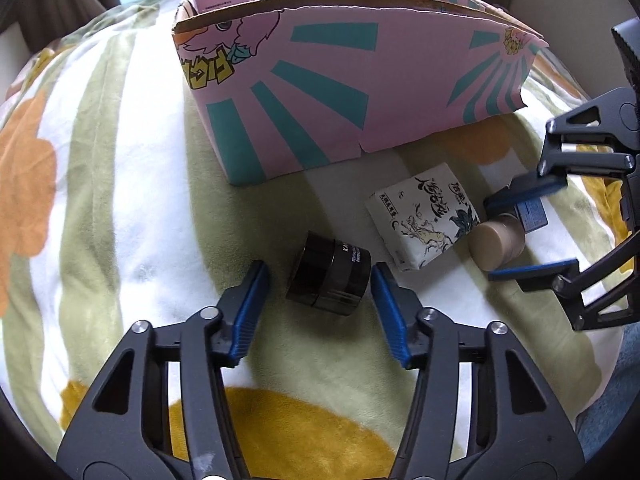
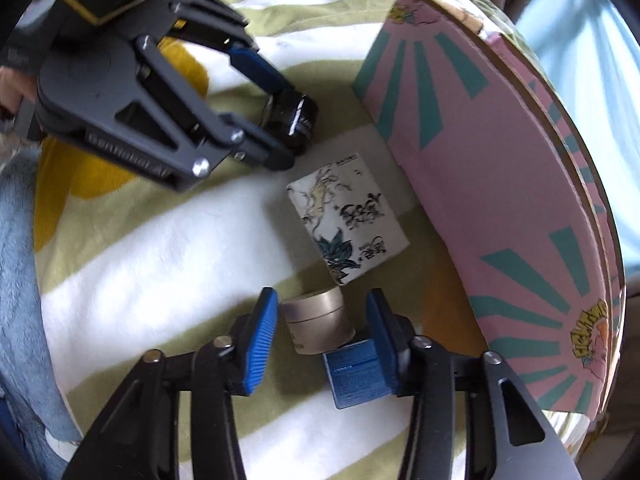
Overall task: Organize objects
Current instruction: 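Grasp the black cap with left tool while right tool grasps the beige tin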
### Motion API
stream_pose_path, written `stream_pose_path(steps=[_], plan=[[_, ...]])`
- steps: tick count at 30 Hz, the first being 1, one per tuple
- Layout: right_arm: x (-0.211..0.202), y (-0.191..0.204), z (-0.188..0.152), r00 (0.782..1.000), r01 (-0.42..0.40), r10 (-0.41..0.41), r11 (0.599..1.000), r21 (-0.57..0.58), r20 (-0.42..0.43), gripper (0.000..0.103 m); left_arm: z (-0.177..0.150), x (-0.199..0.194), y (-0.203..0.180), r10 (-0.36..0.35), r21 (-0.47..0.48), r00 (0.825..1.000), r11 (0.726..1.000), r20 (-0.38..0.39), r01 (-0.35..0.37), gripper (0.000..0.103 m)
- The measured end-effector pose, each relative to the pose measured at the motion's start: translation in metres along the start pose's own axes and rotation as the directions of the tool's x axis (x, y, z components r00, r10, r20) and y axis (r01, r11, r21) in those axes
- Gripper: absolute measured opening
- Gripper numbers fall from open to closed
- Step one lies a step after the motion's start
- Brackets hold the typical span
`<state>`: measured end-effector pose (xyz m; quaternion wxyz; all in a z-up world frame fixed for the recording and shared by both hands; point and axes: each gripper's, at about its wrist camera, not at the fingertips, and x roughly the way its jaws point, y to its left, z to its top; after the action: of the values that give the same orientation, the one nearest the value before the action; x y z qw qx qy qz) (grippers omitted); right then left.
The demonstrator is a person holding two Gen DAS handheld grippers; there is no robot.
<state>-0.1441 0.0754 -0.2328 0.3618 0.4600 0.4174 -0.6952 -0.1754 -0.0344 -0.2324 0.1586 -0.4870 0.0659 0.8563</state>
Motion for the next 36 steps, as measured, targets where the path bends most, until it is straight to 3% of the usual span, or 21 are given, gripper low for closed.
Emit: stream_pose_path(steps=[6, 14, 22, 31, 36], plan=[[0.000, 0.004, 0.000, 1.000, 0.017, -0.017, 1.000, -0.009, -0.009, 0.033, -0.001, 0.000, 0.004, -0.019, -0.011, 1.000, 1.000, -0.006, 0.019, 0.033], [-0.011, 0.008, 0.002, 1.000, 0.021, -0.021, 1.000, -0.005, 0.001, 0.032, -0.006, -0.010, 0.004, -0.058, -0.044, 0.998, 0.997, 0.006, 0.058, 0.031], [-0.029, 0.010, 0.007, 1.000, 0.027, -0.027, 0.999, 0.025, 0.013, 0.032, -0.010, -0.027, 0.003, -0.054, -0.037, 0.998, 0.998, 0.020, 0.054, 0.031], [-0.070, 0.005, -0.003, 0.998, 0.025, -0.029, 0.998, 0.064, 0.062, 0.032, -0.002, -0.074, -0.008, -0.033, 0.005, 0.997, 0.999, 0.063, 0.033, 0.031], [-0.118, -0.007, -0.009, 0.994, -0.001, -0.013, 0.993, 0.122, 0.111, 0.032, 0.011, -0.104, -0.019, -0.027, 0.035, 0.995, 0.999, 0.094, 0.024, 0.031]])
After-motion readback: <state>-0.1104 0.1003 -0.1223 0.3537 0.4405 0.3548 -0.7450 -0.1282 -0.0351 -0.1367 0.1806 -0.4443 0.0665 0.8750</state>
